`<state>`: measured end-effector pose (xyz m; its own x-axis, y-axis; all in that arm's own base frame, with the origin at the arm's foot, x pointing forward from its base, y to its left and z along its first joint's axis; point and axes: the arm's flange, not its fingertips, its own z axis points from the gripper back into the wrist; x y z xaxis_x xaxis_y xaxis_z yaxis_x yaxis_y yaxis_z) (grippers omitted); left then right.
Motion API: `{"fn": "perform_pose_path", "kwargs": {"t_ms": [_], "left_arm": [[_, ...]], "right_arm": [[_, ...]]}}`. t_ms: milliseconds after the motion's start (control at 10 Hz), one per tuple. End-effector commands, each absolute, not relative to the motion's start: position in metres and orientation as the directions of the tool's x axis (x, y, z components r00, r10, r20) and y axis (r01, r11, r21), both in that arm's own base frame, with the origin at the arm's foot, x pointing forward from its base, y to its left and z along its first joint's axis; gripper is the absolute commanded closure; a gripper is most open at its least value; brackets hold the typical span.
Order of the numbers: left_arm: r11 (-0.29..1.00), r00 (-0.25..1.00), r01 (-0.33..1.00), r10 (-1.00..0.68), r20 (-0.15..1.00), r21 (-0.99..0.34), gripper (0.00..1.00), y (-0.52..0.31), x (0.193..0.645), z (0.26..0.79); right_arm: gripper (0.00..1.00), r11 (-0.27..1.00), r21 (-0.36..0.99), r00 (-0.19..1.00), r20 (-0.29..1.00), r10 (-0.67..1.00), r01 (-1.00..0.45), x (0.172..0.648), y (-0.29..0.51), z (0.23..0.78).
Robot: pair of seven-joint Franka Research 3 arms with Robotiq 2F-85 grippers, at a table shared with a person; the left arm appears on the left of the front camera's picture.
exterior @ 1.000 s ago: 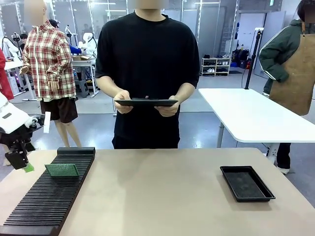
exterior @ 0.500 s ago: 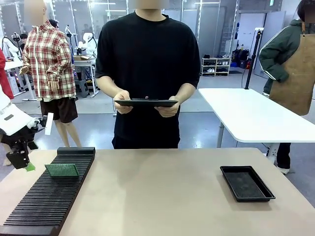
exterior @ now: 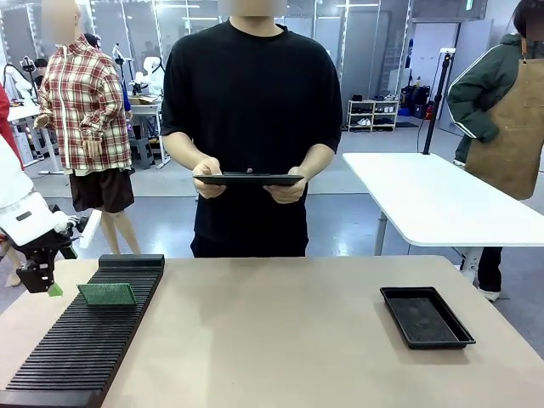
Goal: Inspect the PCB.
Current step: Pick up the Blank PCB and present it to the human.
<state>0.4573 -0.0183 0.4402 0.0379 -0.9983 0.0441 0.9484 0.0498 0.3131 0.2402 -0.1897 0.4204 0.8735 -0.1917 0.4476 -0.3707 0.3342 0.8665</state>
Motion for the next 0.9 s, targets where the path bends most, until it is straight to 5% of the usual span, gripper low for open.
{"fn": "perform_pose_path", "kwargs": {"t_ms": [0,800], "left_arm": [[0.011,0.006,0.951,-1.000,0.016,0.309,0.00,-0.014,0.487,0.432],[0.047,0.043,0.961,-0.999,0.022,0.274,0.00,-0.021,0.543,0.363]], "right_arm": [[0.00,0.330,0.860,0.866,0.463,-0.187,-0.388,0.240,-0.191,0.421],[0.00,0.330,0.860,0.866,0.463,-0.187,-0.388,0.240,-0.191,0.421]]}}
